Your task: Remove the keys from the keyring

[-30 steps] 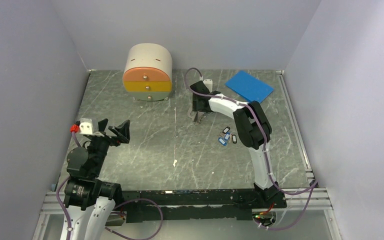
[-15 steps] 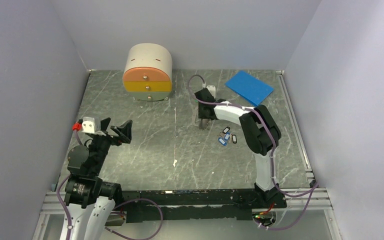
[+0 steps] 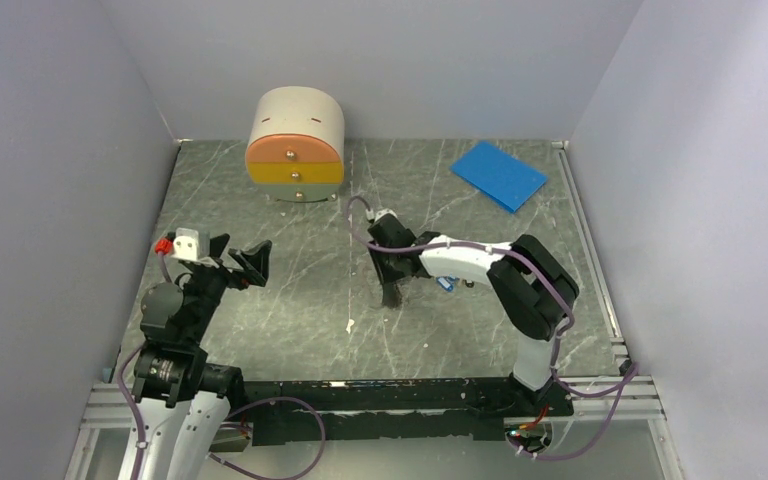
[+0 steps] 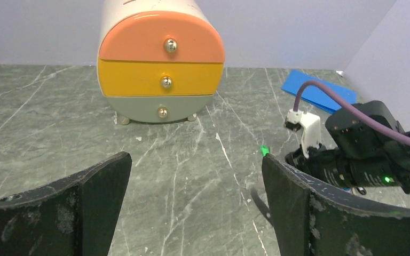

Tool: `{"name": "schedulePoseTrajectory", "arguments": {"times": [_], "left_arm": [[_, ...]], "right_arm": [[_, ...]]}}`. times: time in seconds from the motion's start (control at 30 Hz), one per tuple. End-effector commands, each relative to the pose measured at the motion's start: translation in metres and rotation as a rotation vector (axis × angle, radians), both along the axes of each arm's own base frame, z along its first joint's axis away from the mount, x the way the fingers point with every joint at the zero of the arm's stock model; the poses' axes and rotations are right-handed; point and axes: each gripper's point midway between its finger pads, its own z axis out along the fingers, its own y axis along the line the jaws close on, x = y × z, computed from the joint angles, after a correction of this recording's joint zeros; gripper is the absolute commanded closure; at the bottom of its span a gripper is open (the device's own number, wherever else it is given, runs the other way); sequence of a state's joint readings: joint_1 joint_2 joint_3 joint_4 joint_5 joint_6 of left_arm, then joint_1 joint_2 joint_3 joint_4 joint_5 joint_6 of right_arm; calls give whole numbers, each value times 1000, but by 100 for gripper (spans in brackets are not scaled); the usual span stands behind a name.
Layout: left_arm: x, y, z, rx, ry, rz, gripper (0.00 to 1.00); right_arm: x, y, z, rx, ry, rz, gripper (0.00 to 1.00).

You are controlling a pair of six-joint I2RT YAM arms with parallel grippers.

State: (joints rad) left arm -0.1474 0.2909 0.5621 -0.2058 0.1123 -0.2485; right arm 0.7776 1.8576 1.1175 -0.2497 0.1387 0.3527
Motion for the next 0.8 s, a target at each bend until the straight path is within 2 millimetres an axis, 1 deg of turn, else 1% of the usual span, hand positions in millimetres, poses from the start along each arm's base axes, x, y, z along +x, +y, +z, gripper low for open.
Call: {"name": "schedulePoseTrajectory", "arguments": {"times": [0.0, 0.07, 0.17, 0.33, 0.4, 0.47, 0.53, 0.6, 0.77], "left_arm": [[3, -6, 7, 15, -29, -34, 2], [3, -7, 5, 16, -20, -38, 2], [5, -8, 3, 17, -9, -44, 2], [7, -8, -3, 23, 32, -44, 2], [8, -6, -7, 22, 58, -30, 2], [9, -8, -10, 24, 80, -35, 2], [13, -13, -13, 9, 118, -57, 2], [16, -20, -19, -16, 167, -89, 2], [23, -45, -36, -54, 277, -212, 2]], "right_arm": [[-80, -11, -24, -84, 225, 119, 66], [-88, -8, -17, -87, 220, 136, 63], [-87, -5, -1, -69, 187, 149, 55], [-60, -1, 42, -70, 53, 169, 41], [-51, -4, 53, -63, 32, 173, 37], [-46, -10, 60, -48, 25, 172, 37], [-45, -18, 61, -26, 29, 169, 39], [-51, -19, 61, 29, 62, 186, 43], [-76, -16, 48, 116, 147, 230, 48]]}}
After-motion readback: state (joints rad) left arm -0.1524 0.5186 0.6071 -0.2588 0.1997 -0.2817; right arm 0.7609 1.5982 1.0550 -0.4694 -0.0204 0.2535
